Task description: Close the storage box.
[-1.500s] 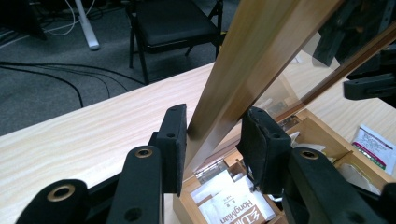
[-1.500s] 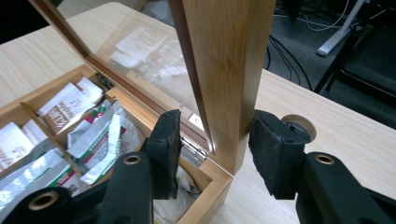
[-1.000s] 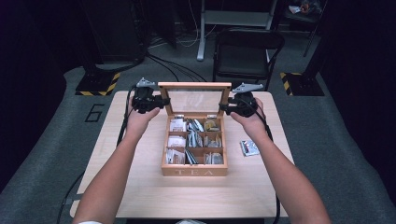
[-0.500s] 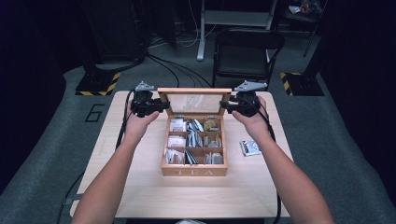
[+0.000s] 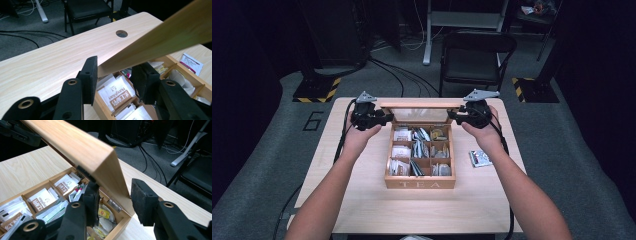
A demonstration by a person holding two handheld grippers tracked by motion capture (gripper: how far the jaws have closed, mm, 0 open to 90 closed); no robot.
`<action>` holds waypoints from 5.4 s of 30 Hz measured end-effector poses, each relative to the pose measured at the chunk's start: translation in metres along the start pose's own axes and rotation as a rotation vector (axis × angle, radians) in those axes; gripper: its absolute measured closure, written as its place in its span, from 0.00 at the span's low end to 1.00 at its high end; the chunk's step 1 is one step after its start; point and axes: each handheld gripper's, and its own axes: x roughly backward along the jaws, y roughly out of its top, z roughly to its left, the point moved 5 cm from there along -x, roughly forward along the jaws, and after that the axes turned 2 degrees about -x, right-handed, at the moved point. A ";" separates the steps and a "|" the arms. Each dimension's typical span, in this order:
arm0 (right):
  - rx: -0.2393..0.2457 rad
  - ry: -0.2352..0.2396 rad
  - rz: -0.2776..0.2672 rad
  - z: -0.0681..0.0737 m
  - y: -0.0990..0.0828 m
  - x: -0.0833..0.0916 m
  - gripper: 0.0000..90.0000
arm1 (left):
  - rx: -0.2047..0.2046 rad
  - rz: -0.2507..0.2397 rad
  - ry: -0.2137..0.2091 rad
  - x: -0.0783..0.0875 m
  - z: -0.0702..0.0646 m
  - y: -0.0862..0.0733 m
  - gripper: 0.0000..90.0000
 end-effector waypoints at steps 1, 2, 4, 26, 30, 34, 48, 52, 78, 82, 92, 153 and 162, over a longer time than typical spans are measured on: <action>0.005 0.000 0.000 0.001 -0.001 0.000 0.65 | -0.002 0.008 -0.006 0.001 0.000 0.000 0.62; 0.003 -0.002 0.001 0.002 -0.001 0.001 0.65 | -0.002 0.007 -0.002 0.002 -0.002 -0.001 0.61; 0.015 -0.004 -0.003 0.003 -0.003 0.001 0.65 | -0.012 0.009 -0.001 0.005 -0.004 -0.001 0.60; 0.042 -0.010 0.000 0.013 -0.014 0.006 0.62 | -0.076 -0.032 -0.009 0.037 -0.022 0.002 0.59; 0.046 -0.010 -0.005 0.014 -0.016 0.007 0.62 | -0.087 -0.046 -0.012 0.041 -0.027 0.002 0.61; 0.051 -0.014 -0.008 0.016 -0.019 0.008 0.62 | -0.097 -0.036 -0.008 0.043 -0.030 0.002 0.61; 0.041 0.017 -0.022 0.026 -0.019 0.022 0.55 | -0.106 -0.016 -0.018 0.046 -0.035 -0.007 0.60; 0.066 0.009 -0.028 0.030 -0.021 0.028 0.54 | -0.110 -0.023 -0.014 0.047 -0.036 -0.011 0.60; 0.088 0.029 -0.037 0.047 -0.042 0.039 0.53 | -0.096 -0.012 -0.043 0.050 -0.045 -0.038 0.56; 0.082 0.037 -0.037 0.050 -0.048 0.039 0.53 | -0.100 0.001 -0.048 0.050 -0.047 -0.044 0.55; 0.085 0.018 -0.051 0.056 -0.061 0.039 0.52 | -0.110 0.011 -0.046 0.049 -0.051 -0.057 0.54; -0.037 0.068 0.026 0.087 -0.136 0.043 0.54 | -0.047 0.066 -0.133 0.048 -0.078 -0.128 0.54; -0.065 0.072 0.041 0.088 -0.143 0.040 0.53 | -0.049 0.069 -0.132 0.046 -0.080 -0.134 0.55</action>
